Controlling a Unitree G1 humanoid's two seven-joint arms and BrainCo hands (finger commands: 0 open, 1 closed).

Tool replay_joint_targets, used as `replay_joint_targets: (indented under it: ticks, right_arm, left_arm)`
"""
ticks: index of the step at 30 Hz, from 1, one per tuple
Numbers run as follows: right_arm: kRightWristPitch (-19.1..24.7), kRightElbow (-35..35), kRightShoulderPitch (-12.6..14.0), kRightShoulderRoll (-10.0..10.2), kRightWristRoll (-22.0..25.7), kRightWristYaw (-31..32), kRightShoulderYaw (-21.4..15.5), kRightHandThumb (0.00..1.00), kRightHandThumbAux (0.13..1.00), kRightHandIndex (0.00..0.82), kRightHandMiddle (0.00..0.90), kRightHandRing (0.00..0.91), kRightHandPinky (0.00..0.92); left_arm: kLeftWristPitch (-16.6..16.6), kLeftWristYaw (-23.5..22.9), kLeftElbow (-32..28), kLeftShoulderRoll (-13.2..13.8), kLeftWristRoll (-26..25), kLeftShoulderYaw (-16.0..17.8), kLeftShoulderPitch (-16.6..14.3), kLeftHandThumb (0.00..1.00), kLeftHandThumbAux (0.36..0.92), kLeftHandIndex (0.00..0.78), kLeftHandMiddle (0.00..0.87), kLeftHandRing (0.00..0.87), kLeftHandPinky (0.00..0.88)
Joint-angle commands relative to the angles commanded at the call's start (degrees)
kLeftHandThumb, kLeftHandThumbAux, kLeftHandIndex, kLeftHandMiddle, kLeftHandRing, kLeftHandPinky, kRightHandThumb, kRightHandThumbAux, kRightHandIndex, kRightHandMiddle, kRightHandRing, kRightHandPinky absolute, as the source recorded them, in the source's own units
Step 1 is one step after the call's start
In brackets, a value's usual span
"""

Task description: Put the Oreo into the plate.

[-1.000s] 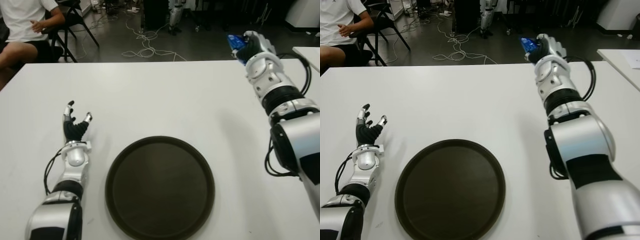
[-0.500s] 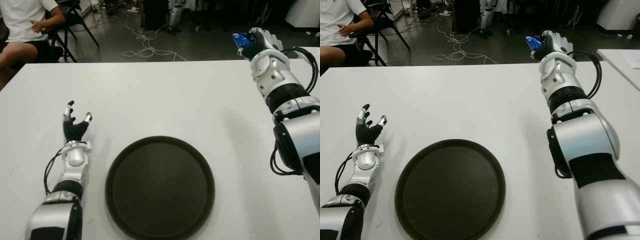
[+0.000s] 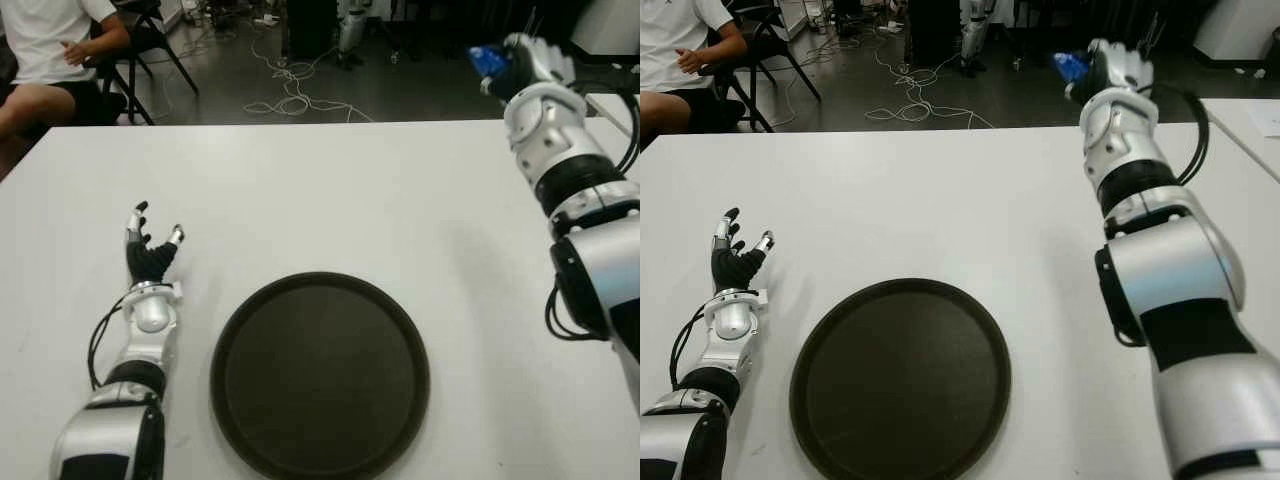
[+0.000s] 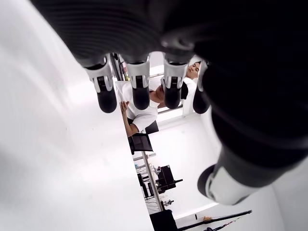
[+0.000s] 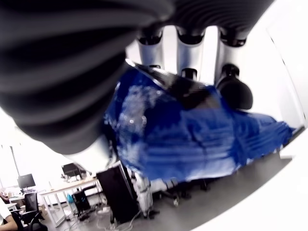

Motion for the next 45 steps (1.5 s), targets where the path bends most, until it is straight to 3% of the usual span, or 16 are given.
replay_joint_targets:
  ticks: [11, 13, 15, 23, 26, 32, 39, 45]
  right_arm:
    - [0.8, -0.4, -2.1, -1.4, -1.8, -2.1, 2.1, 0.695, 0.729, 0.431, 0.669, 0.649, 0.619]
    - [1.5, -0.5, -2.7, -0.3, -1.3, -2.7, 1.9, 0.694, 0.730, 0.430, 0.661, 0.642, 0.612]
    - [2.4, -0.4, -3.6, 2.0, -0.8, -2.8, 1.7, 0.694, 0.730, 0.429, 0.655, 0.639, 0.610]
    - [2.9, -0.2, -5.1, 7.0, -1.4, -2.2, 2.6, 0.693, 0.731, 0.429, 0.663, 0.651, 0.637]
    - [2.4, -0.3, -6.1, 12.1, -2.0, -2.2, 3.9, 0.692, 0.731, 0.430, 0.674, 0.662, 0.651]
    - [1.5, 0.0, -7.5, 16.5, -3.1, -0.9, 6.1, 0.694, 0.729, 0.432, 0.704, 0.693, 0.683]
    - [2.3, 0.2, -9.2, 21.1, -5.0, 1.6, 9.4, 0.692, 0.729, 0.434, 0.723, 0.714, 0.698]
    - [1.6, 0.2, -9.5, 22.4, -6.3, 1.9, 11.5, 0.691, 0.730, 0.434, 0.740, 0.735, 0.726]
  left_arm:
    - [0.4, 1.1, -0.4, 0.2, 0.7, -0.5, 0.3, 0.000, 0.749, 0.024, 0.027, 0.017, 0.011]
    - [0.2, 1.0, -0.6, 0.2, 0.6, -0.4, 0.4, 0.000, 0.749, 0.022, 0.027, 0.017, 0.011]
    - [0.0, 1.1, -0.7, 0.2, 0.6, -0.4, 0.5, 0.000, 0.750, 0.021, 0.028, 0.018, 0.011]
    - [-0.4, 1.0, -0.9, 0.4, 0.7, -0.5, 0.7, 0.000, 0.751, 0.019, 0.026, 0.015, 0.008]
    - [-0.2, 1.0, -0.8, 0.5, 0.8, -0.6, 0.6, 0.000, 0.755, 0.021, 0.030, 0.017, 0.008]
    - [0.2, 0.5, -0.4, 0.1, -0.1, 0.0, 0.1, 0.000, 0.769, 0.023, 0.033, 0.020, 0.009]
    - [0.0, -0.3, -0.5, -0.6, -1.1, 0.7, -0.2, 0.000, 0.779, 0.025, 0.033, 0.023, 0.007]
    - [-0.1, -0.3, -0.8, -0.9, -1.3, 0.7, -0.3, 0.000, 0.785, 0.022, 0.027, 0.019, 0.005]
